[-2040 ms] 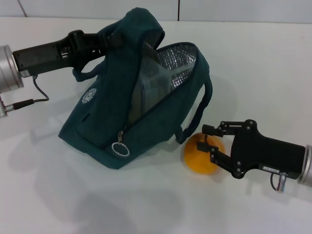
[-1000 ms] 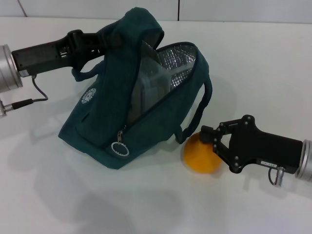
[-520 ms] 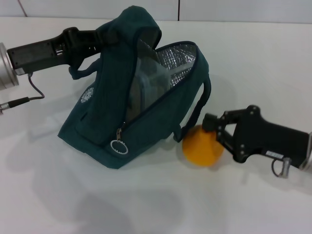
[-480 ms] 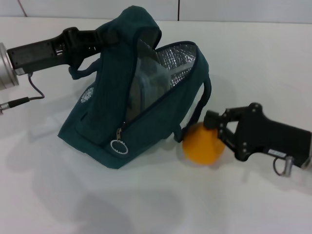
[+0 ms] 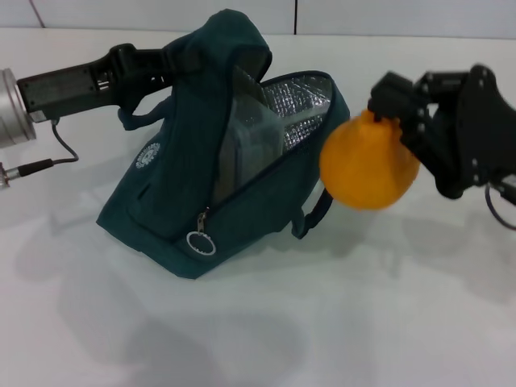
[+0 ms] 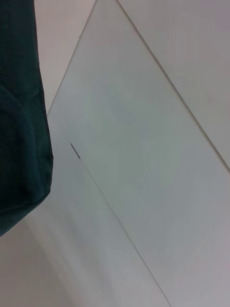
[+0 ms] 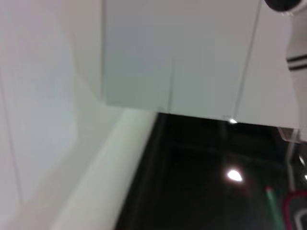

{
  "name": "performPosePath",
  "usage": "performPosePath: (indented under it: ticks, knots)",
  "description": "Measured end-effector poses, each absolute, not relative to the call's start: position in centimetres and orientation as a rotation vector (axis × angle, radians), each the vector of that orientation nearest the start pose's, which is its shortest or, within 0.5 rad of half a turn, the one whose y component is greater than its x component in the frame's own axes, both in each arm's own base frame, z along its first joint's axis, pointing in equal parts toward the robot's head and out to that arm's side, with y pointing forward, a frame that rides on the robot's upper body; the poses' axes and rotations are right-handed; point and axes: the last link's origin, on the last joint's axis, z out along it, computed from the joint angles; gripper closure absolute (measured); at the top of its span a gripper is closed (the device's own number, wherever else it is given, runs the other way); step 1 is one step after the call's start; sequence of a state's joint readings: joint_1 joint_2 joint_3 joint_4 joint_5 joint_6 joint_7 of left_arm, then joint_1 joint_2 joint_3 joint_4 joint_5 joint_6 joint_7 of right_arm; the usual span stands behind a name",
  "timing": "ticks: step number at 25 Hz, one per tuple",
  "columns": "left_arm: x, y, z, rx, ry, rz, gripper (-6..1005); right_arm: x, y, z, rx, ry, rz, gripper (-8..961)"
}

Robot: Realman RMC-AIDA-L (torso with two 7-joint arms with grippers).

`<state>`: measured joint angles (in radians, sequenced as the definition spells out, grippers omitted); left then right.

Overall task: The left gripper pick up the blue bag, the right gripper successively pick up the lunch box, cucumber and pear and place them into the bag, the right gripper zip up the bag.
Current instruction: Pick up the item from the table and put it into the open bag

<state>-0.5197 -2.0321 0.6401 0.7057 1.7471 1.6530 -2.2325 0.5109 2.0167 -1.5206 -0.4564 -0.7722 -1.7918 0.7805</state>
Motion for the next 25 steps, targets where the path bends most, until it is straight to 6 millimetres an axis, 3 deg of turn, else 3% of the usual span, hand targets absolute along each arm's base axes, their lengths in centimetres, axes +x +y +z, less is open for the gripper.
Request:
performPosePath:
  ticks: [5, 11, 25]
  knots:
    - [-24.1, 34.2, 5.3, -2.336, -1.637, -1.244, 924, 15.0, 30.9, 0.7, -2.416, -0.266, 1.611, 925]
    - [-23.6, 33.9, 4.9, -2.362, -1.645, -1.278, 924, 13.1, 32.9, -0.6, -2.477, -0.287, 1.499, 926]
    - [-23.5, 33.6, 4.5, -2.361, -1.676, -1.292, 924, 12.8, 34.2, -4.7, -2.624, -0.325, 1.197, 929]
